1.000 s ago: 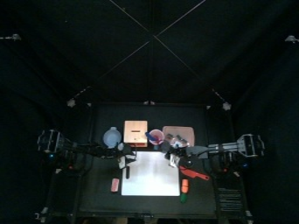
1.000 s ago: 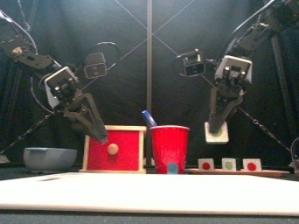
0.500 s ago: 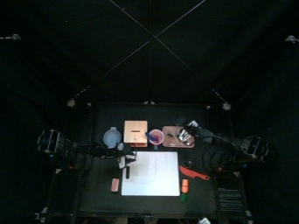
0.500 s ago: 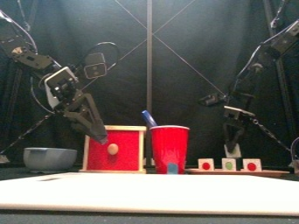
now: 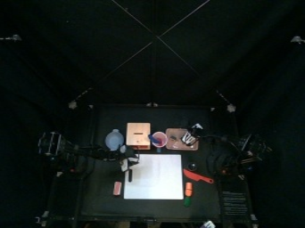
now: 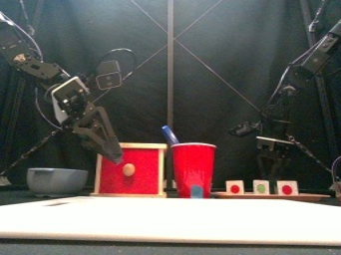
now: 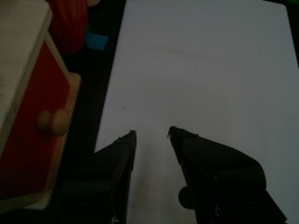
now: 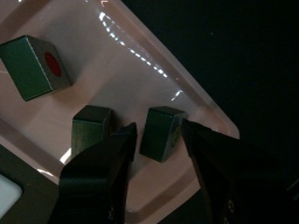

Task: Place sushi on board then cut the sushi with the knife then place the pieces on the plate
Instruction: Place the 4 sushi pieces on the plate

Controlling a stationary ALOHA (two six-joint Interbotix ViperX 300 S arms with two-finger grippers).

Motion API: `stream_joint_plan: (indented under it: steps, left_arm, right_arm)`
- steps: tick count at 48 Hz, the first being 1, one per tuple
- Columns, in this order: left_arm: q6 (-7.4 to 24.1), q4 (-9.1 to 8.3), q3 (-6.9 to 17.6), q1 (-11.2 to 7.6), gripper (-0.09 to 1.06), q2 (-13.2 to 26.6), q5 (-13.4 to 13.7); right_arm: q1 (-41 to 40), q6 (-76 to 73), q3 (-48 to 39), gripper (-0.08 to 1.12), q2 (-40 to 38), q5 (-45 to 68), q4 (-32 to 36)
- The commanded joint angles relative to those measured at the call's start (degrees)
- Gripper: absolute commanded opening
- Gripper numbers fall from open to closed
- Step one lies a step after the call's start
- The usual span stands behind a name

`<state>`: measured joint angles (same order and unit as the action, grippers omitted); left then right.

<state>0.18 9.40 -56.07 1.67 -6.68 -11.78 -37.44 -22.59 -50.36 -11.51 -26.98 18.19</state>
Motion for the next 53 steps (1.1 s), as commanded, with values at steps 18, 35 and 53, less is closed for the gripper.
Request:
stream_joint_plan:
  steps: [18,35,53]
  left_arm:
    - [0.0,-0.09,1.1,-0.09,0.76,-0.8,-0.2]
    - [0.0,-0.09,0.8,-0.09,0.76,-0.9,-0.2]
    - [0.1,-0.09,1.1,0.18,0.76,-0.9,-0.1]
  right_arm:
    - [3.8,-0.1,-1.5,0.81,-17.1,-2.7,0.2]
    - [14.8,0.0,-3.7,0.81,-20.4,9.7,0.4]
    - [15.0,0.5,-3.9,0.81,-20.0,14.2,2.1]
